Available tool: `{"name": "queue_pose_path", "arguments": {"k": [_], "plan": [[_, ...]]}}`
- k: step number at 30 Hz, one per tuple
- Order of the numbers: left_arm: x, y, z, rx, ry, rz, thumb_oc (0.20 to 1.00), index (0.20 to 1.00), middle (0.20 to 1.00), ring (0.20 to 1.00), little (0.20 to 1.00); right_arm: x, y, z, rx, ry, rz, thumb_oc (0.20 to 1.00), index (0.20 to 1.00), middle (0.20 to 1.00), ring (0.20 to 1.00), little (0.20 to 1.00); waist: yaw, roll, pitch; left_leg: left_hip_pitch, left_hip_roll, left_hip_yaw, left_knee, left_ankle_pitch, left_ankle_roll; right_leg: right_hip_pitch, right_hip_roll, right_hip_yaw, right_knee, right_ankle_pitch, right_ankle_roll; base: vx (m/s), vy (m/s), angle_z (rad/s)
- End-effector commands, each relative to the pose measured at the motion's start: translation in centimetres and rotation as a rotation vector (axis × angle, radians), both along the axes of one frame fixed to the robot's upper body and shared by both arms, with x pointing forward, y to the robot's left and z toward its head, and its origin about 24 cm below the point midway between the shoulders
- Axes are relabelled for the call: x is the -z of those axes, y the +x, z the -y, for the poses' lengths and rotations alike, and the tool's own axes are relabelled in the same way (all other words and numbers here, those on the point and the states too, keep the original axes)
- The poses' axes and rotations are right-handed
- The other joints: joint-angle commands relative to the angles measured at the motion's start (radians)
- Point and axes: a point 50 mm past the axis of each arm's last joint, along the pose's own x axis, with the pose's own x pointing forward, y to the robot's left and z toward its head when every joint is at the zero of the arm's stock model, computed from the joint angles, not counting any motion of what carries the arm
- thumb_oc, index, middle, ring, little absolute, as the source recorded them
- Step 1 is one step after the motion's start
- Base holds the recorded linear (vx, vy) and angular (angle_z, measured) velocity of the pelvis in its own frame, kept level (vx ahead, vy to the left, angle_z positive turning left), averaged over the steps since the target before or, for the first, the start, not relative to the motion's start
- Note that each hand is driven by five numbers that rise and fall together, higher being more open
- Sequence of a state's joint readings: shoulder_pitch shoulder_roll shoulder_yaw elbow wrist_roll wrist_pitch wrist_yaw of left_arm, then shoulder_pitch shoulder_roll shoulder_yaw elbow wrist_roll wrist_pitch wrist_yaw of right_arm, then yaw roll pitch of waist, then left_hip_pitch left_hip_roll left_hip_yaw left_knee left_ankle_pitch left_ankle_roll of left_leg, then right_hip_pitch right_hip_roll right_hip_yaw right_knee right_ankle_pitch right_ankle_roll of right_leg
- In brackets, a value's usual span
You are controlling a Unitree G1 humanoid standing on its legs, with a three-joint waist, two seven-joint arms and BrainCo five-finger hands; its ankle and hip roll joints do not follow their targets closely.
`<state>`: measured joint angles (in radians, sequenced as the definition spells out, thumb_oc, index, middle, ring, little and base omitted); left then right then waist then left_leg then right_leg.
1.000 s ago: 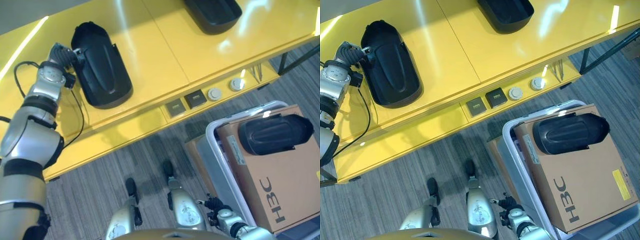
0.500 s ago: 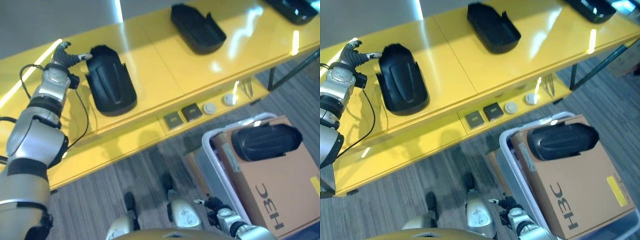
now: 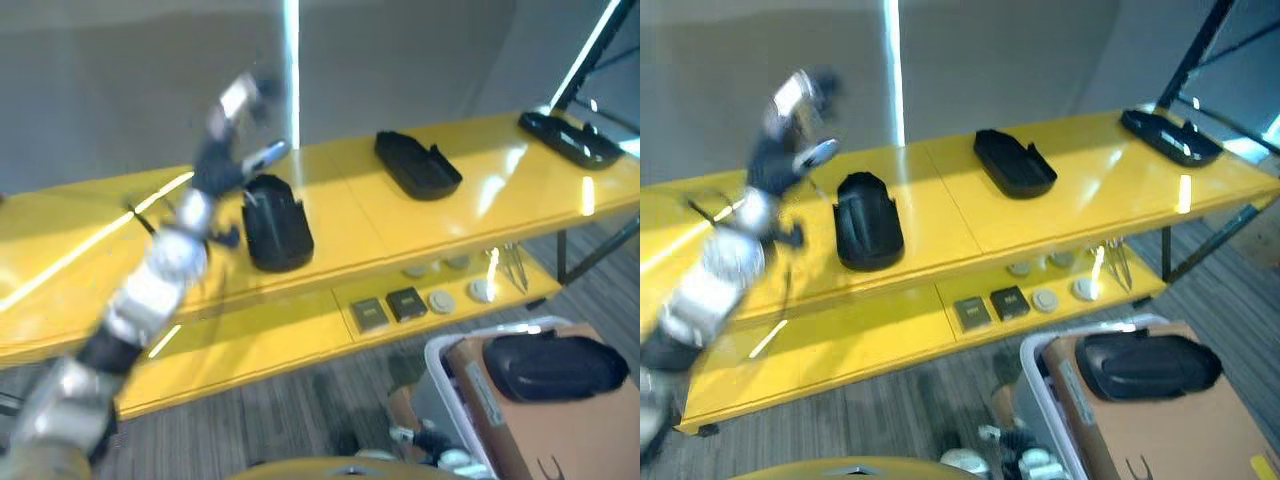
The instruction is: Move parts from the plastic box to the shelf.
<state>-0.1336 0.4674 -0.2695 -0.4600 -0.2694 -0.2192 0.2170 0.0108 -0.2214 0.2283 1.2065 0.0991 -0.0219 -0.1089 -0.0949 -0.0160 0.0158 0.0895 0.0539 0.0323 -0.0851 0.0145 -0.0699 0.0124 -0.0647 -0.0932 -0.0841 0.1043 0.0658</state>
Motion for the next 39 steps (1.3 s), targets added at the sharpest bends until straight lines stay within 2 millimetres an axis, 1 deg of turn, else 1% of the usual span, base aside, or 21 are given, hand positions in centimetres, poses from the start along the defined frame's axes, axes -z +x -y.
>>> {"name": "queue_pose_path", "arguments": {"k": [1, 2, 3, 4, 5, 6, 8, 10, 12, 13, 14, 16, 18, 20, 21, 24, 26, 30, 36, 39], "plan": [[-1.5, 4.5, -1.2, -0.010, 0.065, 0.021, 0.200, 0.200, 0.200, 0.200, 0.200, 0.2, 0.2, -0.3, -0.047, -0.016, -0.040, 1.000, 1.000, 1.000, 1.000, 1.000, 0.008, -0.004, 0.029, -0.027, 0.079, -0.025, -0.002, -0.025, -0.026, 0.042, -0.092, 0.016, 0.035, -0.106, 0.099, 0.01, 0.005, 0.16], [-1.5, 4.5, -1.2, -0.010, 0.065, 0.020, 0.200, 0.200, 0.200, 0.200, 0.200, 0.2, 0.1, -0.3, -0.048, -0.016, -0.041, 1.000, 1.000, 1.000, 1.000, 1.000, 0.007, -0.004, 0.028, -0.027, 0.079, -0.025, -0.002, -0.025, -0.026, 0.042, -0.092, 0.017, 0.035, -0.106, 0.099, -0.02, 0.005, 0.06], [0.5, 3.2, -0.9, 0.040, 0.009, -0.056, 0.200, 0.200, 0.200, 0.200, 0.200, 0.4, -0.1, -0.9, -0.049, -0.004, -0.040, 1.000, 1.000, 1.000, 1.000, 1.000, 0.011, -0.011, 0.037, -0.028, 0.080, -0.025, -0.002, -0.025, -0.023, 0.039, -0.092, 0.021, 0.042, -0.107, 0.096, -0.01, 0.002, 0.04], [0.5, 3.2, -0.9, 0.040, 0.009, -0.056, 0.200, 0.200, 0.200, 0.200, 0.200, 0.4, -0.1, -0.9, -0.050, -0.004, -0.041, 1.000, 1.000, 1.000, 1.000, 1.000, 0.011, -0.010, 0.036, -0.028, 0.080, -0.025, -0.002, -0.026, -0.023, 0.038, -0.092, 0.021, 0.043, -0.107, 0.096, 0.00, 0.019, 0.03], [2.6, 2.4, -0.3, 0.099, -0.006, -0.160, 0.200, 0.200, 0.200, 0.200, 0.200, 0.5, -0.4, -1.2, -0.052, -0.001, -0.049, 1.000, 1.000, 1.000, 1.000, 1.000, 0.013, -0.011, 0.045, -0.025, 0.080, -0.024, -0.002, -0.034, -0.020, 0.041, -0.091, 0.021, 0.043, -0.113, 0.096, -0.01, 0.018, 0.07], [3.8, 2.0, -0.2, 0.115, 0.042, -0.210, 0.200, 0.200, 0.200, 0.200, 0.200, 0.5, -0.3, -1.4, -0.061, 0.000, -0.044, 1.000, 1.000, 1.000, 1.000, 1.000, 0.016, -0.013, 0.055, -0.033, 0.079, -0.025, -0.002, -0.031, -0.018, 0.032, -0.090, 0.024, 0.044, -0.111, 0.096, -0.02, 0.022, -0.08], [5.3, 1.8, 0.2, 0.142, 0.063, -0.281, 0.200, 0.200, 0.200, 0.200, 0.200, 0.6, -0.5, -1.5, -0.065, -0.004, -0.056, 1.000, 1.000, 1.000, 1.000, 1.000, 0.019, -0.012, 0.065, -0.043, 0.077, -0.027, -0.002, -0.027, -0.017, 0.024, -0.089, 0.023, 0.041, -0.107, 0.096, -0.04, 0.006, -0.04], [6.4, 1.9, 0.6, 0.155, 0.102, -0.326, 0.200, 0.200, 0.200, 0.200, 0.200, 0.5, -0.2, -1.2, -0.061, -0.016, -0.047, 1.000, 1.000, 1.000, 1.000, 1.000, 0.019, -0.010, 0.084, -0.061, 0.074, -0.029, -0.002, -0.021, -0.016, 0.008, -0.090, 0.023, 0.038, -0.103, 0.097, -0.06, 0.008, 0.02], [8.0, 2.5, 1.2, 0.150, 0.147, -0.382, 0.200, 0.200, 0.200, 0.200, 0.200, 0.1, 1.2, -1.2, -0.058, -0.023, 0.011, 1.000, 1.000, 1.000, 1.000, 1.000, 0.010, -0.009, 0.123, -0.102, 0.070, -0.023, -0.002, -0.007, -0.014, -0.038, -0.092, 0.030, 0.033, -0.086, 0.099, -0.12, 0.005, 0.00], [8.0, 2.5, 1.2, 0.150, 0.146, -0.381, 0.200, 0.200, 0.200, 0.200, 0.200, 0.1, 1.2, -1.2, -0.057, -0.023, 0.012, 1.000, 1.000, 1.000, 1.000, 1.000, 0.011, -0.009, 0.122, -0.104, 0.070, -0.023, -0.002, -0.007, -0.014, -0.040, -0.092, 0.030, 0.034, -0.085, 0.099, -0.12, 0.012, -0.02], [8.3, 3.1, 1.3, 0.128, 0.163, -0.388, 0.200, 0.200, 0.200, 0.200, 0.200, -0.2, 2.2, -1.2, -0.058, -0.028, 0.041, 1.000, 1.000, 1.000, 1.000, 1.000, 0.008, -0.008, 0.135, -0.125, 0.066, -0.017, -0.002, -0.001, -0.015, -0.062, -0.093, 0.034, 0.024, -0.070, 0.101, -0.05, 0.013, -0.01], [8.4, 3.3, 1.4, 0.123, 0.163, -0.390, 0.200, 0.200, 0.200, 0.200, 0.200, -0.2, 2.4, -1.2, -0.057, -0.030, 0.049, 1.000, 1.000, 1.000, 1.000, 1.000, 0.008, -0.008, 0.135, -0.135, 0.066, -0.012, -0.002, 0.001, -0.015, -0.072, -0.094, 0.037, 0.015, -0.062, 0.102, -0.02, 0.012, -0.08], [8.5, 3.9, 1.8, 0.101, 0.167, -0.389, 0.200, 0.200, 0.200, 0.200, 0.200, -0.3, 2.7, -1.3, -0.062, -0.033, 0.056, 1.000, 1.000, 1.000, 1.000, 1.000, 0.007, -0.010, 0.136, -0.150, 0.064, 0.000, -0.002, 0.004, -0.015, -0.089, -0.096, 0.042, -0.003, -0.048, 0.106, 0.01, 0.016, -0.17], [7.5, 5.0, 2.1, 0.070, 0.159, -0.349, 0.200, 0.200, 0.200, 0.200, 0.200, -0.3, 2.8, -1.5, -0.069, -0.032, 0.064, 1.000, 1.000, 1.000, 1.000, 1.000, 0.002, -0.015, 0.134, -0.162, 0.063, 0.007, -0.002, 0.007, -0.015, -0.109, -0.097, 0.050, -0.003, -0.043, 0.107, 0.03, 0.005, -0.20], [7.5, 5.0, 2.1, 0.070, 0.159, -0.349, 0.200, 0.200, 0.200, 0.200, 0.200, -0.3, 2.9, -1.5, -0.068, -0.033, 0.064, 1.000, 1.000, 1.000, 1.000, 1.000, 0.002, -0.014, 0.134, -0.162, 0.063, 0.008, -0.002, 0.007, -0.015, -0.109, -0.097, 0.050, -0.003, -0.043, 0.107, 0.01, 0.001, -0.08], [5.2, 6.3, 2.5, 0.026, 0.130, -0.257, 0.200, 0.200, 0.200, 0.200, 0.200, -0.2, 2.6, -2.1, -0.074, -0.013, 0.069, 1.000, 1.000, 1.000, 1.000, 1.000, -0.012, -0.017, 0.136, -0.169, 0.063, 0.017, -0.002, 0.007, -0.016, -0.122, -0.100, 0.061, -0.003, -0.040, 0.110, 0.02, 0.013, -0.05], [5.0, 6.6, 2.6, 0.014, 0.128, -0.247, 0.200, 0.200, 0.200, 0.200, 0.200, -0.2, 2.5, -2.2, -0.077, -0.010, 0.066, 1.000, 1.000, 1.000, 1.000, 1.000, -0.015, -0.018, 0.136, -0.168, 0.063, 0.019, -0.002, 0.006, -0.016, -0.123, -0.100, 0.062, -0.003, -0.040, 0.111, 0.02, 0.005, -0.13], [3.6, 7.8, 2.6, -0.040, 0.105, -0.204, 0.200, 0.200, 0.200, 0.200, 0.200, -0.1, 2.1, -2.1, -0.061, -0.009, 0.057, 1.000, 1.000, 1.000, 1.000, 1.000, -0.032, -0.015, 0.143, -0.168, 0.060, 0.028, -0.002, 0.004, -0.015, -0.132, -0.102, 0.073, -0.003, -0.036, 0.113, 0.01, 0.018, -0.07], [4.0, 8.3, 2.1, -0.080, 0.109, -0.224, 0.200, 0.200, 0.200, 0.200, 0.200, -0.1, 2.0, -1.5, -0.063, -0.024, 0.056, 1.000, 1.000, 1.000, 1.000, 1.000, -0.040, -0.013, 0.153, -0.176, 0.057, 0.038, -0.002, 0.005, -0.015, -0.149, -0.104, 0.083, -0.003, -0.029, 0.115, 0.00, 0.007, -0.12], [4.5, 8.8, 1.2, -0.135, 0.108, -0.245, 0.200, 0.200, 0.200, 0.200, 0.200, -0.2, 1.9, -1.1, -0.057, -0.035, 0.054, 1.000, 1.000, 1.000, 1.000, 1.000, -0.045, -0.013, 0.164, -0.189, 0.057, 0.043, -0.002, 0.011, -0.015, -0.169, -0.105, 0.090, -0.003, -0.022, 0.116, 0.00, 0.002, -0.01]]}}
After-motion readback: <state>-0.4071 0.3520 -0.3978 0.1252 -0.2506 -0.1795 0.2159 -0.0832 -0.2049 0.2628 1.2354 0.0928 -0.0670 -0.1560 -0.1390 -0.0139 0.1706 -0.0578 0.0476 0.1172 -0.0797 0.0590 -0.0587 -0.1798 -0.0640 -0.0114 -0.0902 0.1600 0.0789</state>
